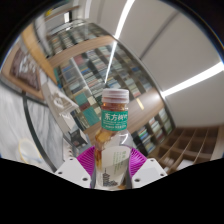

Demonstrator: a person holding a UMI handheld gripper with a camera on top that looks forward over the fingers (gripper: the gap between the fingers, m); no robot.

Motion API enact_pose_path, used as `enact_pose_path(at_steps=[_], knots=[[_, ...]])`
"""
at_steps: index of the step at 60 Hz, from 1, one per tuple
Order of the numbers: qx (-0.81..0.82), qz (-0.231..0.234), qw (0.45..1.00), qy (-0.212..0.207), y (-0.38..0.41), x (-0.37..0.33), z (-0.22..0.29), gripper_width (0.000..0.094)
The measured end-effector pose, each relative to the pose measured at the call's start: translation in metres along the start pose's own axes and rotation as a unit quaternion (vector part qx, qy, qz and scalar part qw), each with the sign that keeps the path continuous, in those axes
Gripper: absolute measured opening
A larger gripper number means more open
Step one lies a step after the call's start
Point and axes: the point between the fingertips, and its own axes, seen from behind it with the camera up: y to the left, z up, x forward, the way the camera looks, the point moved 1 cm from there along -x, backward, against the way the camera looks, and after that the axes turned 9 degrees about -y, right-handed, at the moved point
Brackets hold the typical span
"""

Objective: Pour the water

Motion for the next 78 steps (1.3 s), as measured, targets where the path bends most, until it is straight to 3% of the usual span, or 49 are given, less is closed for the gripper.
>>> enact_pose_path(at_steps=[8, 14, 20, 34, 35, 37, 41, 46, 49, 52, 53, 58, 78], knots=[[0.291, 0.004, 0.955, 0.054, 0.036, -0.013, -0.018, 0.0406], [0.425, 0.029, 0.899, 0.103, 0.071, -0.022, -0.061, 0.0406], [0.465, 0.045, 0.871, 0.152, 0.116, -0.036, -0.111, 0.0406], [0.449, 0.075, 0.865, 0.211, 0.206, -0.063, -0.176, 0.0414], [0.455, 0.056, 0.869, 0.186, 0.201, -0.06, -0.173, 0.0419], [0.455, 0.054, 0.868, 0.19, 0.201, -0.062, -0.179, 0.042], [0.466, 0.04, 0.866, 0.179, 0.199, -0.057, -0.18, 0.046], [0.468, 0.045, 0.861, 0.197, 0.198, -0.067, -0.173, 0.0559], [0.472, 0.058, 0.85, 0.225, 0.201, -0.075, -0.174, 0.0668], [0.482, 0.06, 0.842, 0.233, 0.198, -0.078, -0.171, 0.0855], [0.482, 0.059, 0.842, 0.235, 0.195, -0.081, -0.168, 0.087], [0.469, 0.043, 0.844, 0.257, 0.17, -0.105, -0.157, 0.0861], [0.454, 0.015, 0.849, 0.272, 0.098, -0.251, -0.054, 0.0854]])
